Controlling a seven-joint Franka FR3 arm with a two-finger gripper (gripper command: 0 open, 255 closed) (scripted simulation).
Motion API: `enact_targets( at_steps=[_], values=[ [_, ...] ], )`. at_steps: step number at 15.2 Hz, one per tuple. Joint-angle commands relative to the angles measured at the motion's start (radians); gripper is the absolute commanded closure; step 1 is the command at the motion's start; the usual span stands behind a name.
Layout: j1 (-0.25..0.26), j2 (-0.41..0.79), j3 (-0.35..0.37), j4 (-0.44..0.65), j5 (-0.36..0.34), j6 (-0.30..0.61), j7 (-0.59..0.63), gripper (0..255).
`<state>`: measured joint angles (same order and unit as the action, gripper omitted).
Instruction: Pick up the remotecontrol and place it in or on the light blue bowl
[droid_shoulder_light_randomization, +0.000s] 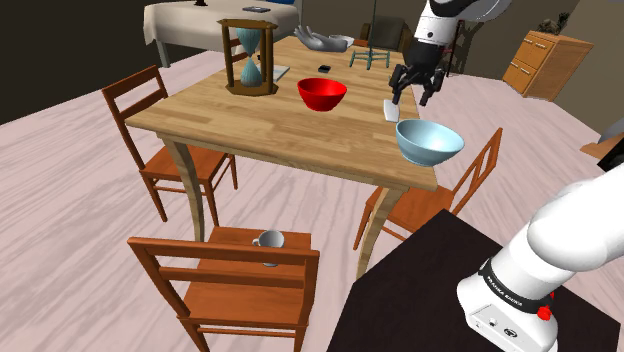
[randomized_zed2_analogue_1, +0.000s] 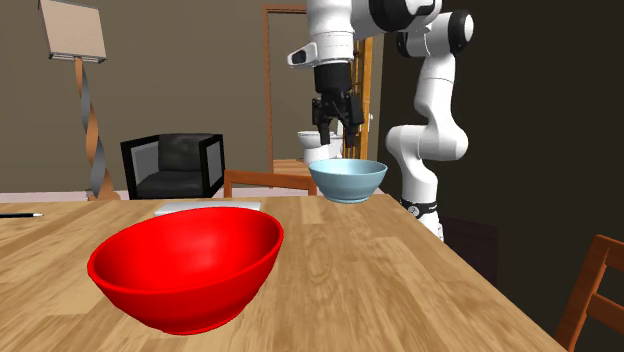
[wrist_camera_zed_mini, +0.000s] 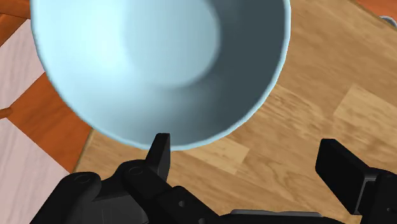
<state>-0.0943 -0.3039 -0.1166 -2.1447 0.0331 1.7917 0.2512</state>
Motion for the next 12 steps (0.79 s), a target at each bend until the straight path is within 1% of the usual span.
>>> enact_targets(
  at_steps=[1, 6, 12],
  values=[
    [-0.012, 0.070, -0.012, 0.046, -0.001, 0.030, 0.015, 0],
    [-0.041, 0.232, -0.042, 0.159, 0.003, 0.091, 0.052, 0],
    [-0.080, 0.427, -0.079, 0.325, 0.023, 0.133, 0.090, 0]
  ],
)
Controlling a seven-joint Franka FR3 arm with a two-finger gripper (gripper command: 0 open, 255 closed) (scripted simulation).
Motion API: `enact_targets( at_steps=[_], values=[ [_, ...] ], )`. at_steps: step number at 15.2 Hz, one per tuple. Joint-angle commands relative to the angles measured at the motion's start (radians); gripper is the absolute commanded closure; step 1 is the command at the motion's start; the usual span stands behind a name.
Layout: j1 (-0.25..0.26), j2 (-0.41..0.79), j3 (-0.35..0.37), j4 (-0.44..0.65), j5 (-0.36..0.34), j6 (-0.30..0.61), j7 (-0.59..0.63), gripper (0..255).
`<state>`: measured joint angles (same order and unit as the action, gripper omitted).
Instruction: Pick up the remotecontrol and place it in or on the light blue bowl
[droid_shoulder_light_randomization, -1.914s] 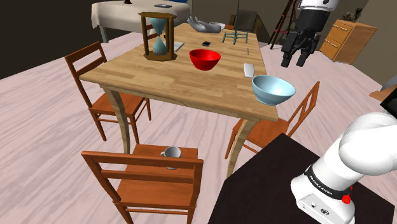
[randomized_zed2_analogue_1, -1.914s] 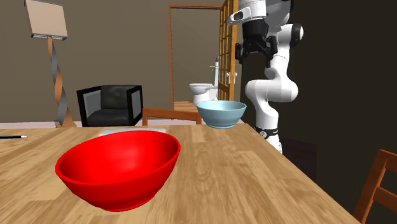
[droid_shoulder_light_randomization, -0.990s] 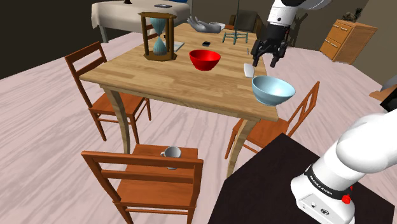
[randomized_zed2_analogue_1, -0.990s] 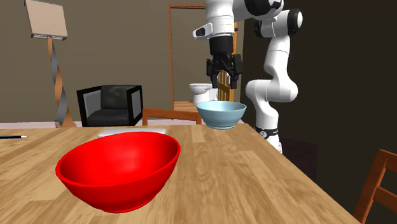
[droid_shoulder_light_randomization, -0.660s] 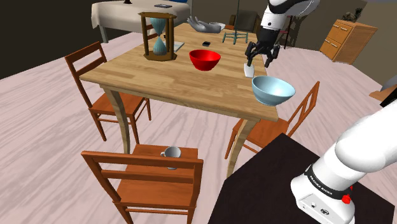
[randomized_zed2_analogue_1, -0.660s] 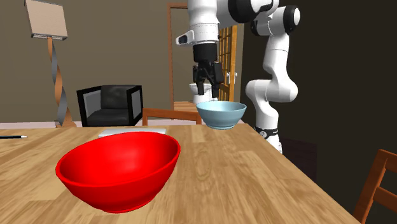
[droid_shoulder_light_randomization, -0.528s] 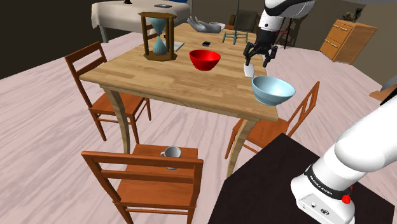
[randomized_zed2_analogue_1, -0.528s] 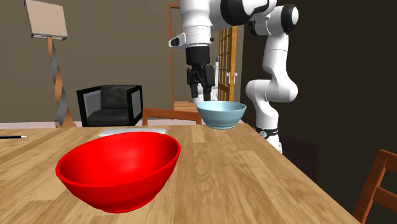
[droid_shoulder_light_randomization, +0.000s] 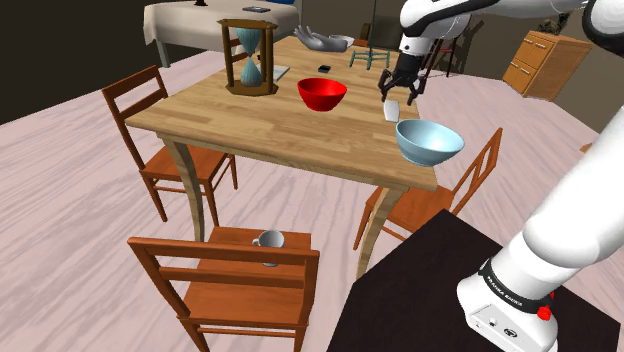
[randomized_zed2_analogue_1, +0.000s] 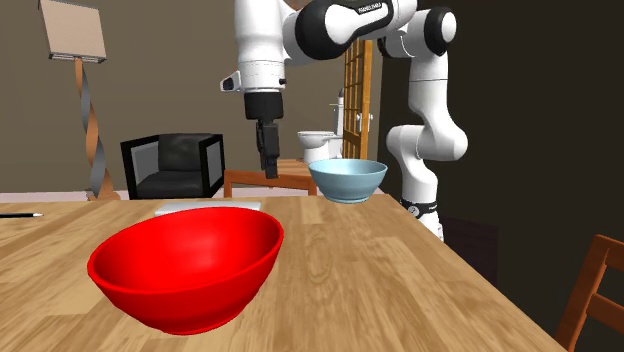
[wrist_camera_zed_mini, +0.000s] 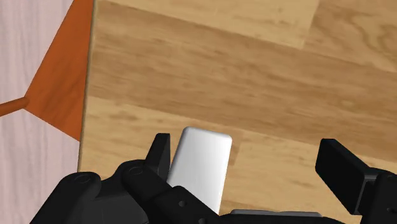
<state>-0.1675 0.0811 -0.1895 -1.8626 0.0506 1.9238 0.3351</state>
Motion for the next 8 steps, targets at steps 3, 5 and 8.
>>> enact_targets(
  at_steps=[3, 5, 8],
  values=[
    [-0.031, 0.141, -0.025, 0.140, 0.021, 0.009, 0.024, 0],
    [-0.048, 0.208, -0.036, 0.209, 0.033, 0.010, 0.036, 0],
    [-0.078, 0.310, -0.051, 0.323, 0.053, 0.003, 0.054, 0]
  ],
)
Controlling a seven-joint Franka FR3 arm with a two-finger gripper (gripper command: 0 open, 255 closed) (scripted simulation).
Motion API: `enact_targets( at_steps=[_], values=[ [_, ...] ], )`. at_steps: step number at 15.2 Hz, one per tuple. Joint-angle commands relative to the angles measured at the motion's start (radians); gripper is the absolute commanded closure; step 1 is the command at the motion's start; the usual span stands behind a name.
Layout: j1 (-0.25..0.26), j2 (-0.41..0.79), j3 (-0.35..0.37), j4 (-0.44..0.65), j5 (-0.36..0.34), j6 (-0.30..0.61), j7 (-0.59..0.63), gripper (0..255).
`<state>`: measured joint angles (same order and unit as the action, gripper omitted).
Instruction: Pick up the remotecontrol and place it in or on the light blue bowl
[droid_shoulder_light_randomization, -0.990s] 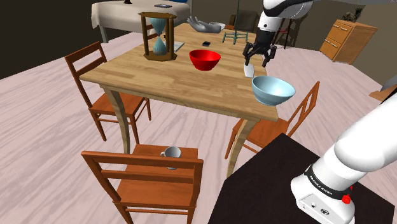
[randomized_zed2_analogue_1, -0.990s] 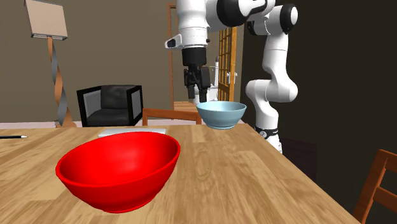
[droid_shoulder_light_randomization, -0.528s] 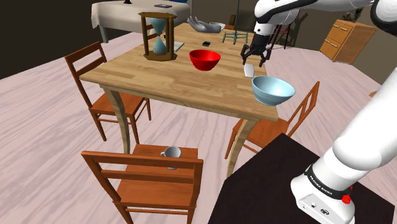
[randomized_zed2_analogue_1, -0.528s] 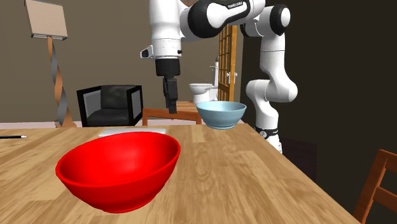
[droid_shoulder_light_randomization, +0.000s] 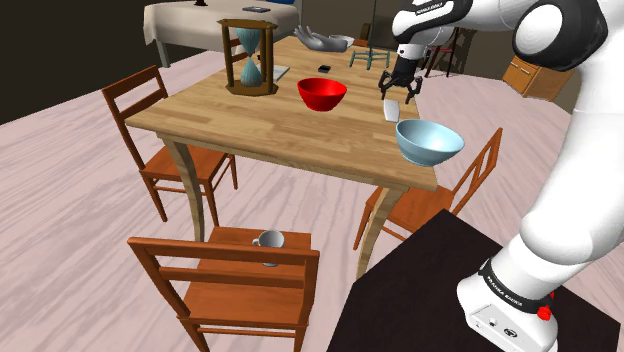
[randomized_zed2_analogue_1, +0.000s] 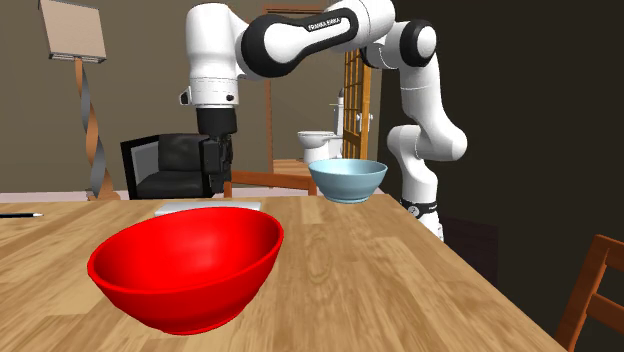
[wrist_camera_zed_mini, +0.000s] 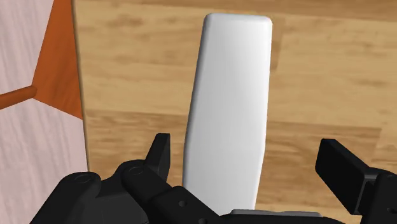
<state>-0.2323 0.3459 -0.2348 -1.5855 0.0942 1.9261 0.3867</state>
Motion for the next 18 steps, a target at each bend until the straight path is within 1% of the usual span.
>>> enact_targets(
  at_steps=[1, 9, 16, 17, 18],
  values=[
    [-0.022, 0.070, -0.009, 0.075, 0.014, -0.002, 0.007, 0],
    [-0.022, 0.097, -0.004, 0.012, 0.023, 0.087, 0.001, 0],
    [-0.022, 0.097, -0.004, 0.012, 0.023, 0.087, 0.001, 0],
    [-0.022, 0.097, -0.004, 0.012, 0.023, 0.087, 0.001, 255],
    [-0.022, 0.097, -0.004, 0.012, 0.023, 0.087, 0.001, 255]
  ],
)
